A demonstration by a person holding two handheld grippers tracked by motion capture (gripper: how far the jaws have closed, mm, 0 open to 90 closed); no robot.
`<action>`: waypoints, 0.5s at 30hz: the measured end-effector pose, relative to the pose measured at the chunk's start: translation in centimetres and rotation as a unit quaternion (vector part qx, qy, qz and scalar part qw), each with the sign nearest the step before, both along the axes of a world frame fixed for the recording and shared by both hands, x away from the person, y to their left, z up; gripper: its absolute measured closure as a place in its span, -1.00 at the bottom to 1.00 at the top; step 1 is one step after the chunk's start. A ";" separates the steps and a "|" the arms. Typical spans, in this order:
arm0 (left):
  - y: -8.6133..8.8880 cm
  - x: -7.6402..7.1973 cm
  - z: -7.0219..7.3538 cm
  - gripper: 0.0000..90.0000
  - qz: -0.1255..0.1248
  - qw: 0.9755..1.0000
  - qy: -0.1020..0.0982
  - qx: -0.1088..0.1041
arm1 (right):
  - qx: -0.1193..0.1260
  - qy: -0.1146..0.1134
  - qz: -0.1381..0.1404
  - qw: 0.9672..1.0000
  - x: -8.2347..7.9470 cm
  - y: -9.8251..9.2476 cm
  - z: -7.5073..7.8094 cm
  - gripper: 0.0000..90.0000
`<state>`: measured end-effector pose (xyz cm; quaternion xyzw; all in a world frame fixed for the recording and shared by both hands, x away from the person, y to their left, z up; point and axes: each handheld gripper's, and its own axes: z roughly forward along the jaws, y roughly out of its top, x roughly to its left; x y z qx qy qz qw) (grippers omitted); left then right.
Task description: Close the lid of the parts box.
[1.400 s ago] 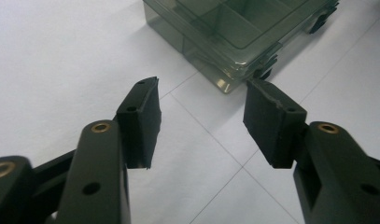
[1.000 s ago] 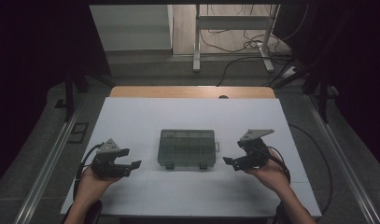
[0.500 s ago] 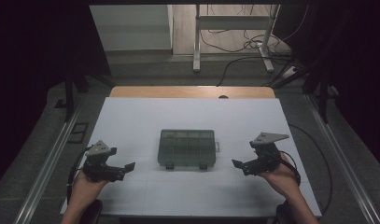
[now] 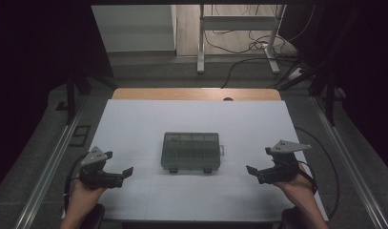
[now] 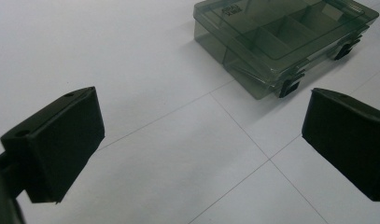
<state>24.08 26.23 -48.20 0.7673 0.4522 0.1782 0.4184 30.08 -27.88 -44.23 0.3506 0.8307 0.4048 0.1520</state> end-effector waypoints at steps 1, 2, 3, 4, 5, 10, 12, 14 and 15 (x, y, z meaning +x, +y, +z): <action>0.0 -0.1 0.0 -1.00 0.002 1.000 -0.002 0.000 | 0.001 0.001 -0.001 1.000 -0.1 -0.1 0.0 -1.00; 0.1 -0.3 0.0 -1.00 0.003 1.000 -0.005 0.002 | 0.000 0.001 -0.003 1.000 -0.2 -0.2 -0.1 -1.00; 0.1 -0.3 0.0 -1.00 0.004 1.000 -0.006 0.002 | 0.001 0.003 -0.006 1.000 -0.3 -0.3 -0.1 -1.00; 0.1 -0.5 0.0 -1.00 0.006 1.000 -0.008 0.003 | 0.001 0.001 -0.007 1.000 -0.4 -0.4 -0.2 -1.00; 0.2 -0.5 0.0 -1.00 0.007 1.000 -0.009 0.003 | 0.002 0.002 -0.008 1.000 -0.5 -0.5 -0.2 -1.00; 0.3 -1.0 0.1 -1.00 0.010 1.000 -0.015 0.004 | 0.007 0.000 -0.016 1.000 -1.1 -1.0 -0.2 -1.00; 0.4 -1.2 0.0 -1.00 0.011 1.000 -0.018 0.005 | 0.009 0.001 -0.018 1.000 -1.4 -1.2 -0.3 -1.00; 0.4 -1.5 0.0 -1.00 0.014 1.000 -0.020 0.006 | 0.012 0.001 -0.020 1.000 -1.6 -1.4 -0.3 -1.00; 0.5 -1.6 0.1 -1.00 0.016 1.000 -0.022 0.008 | 0.013 0.000 -0.021 1.000 -1.7 -1.4 -0.3 -1.00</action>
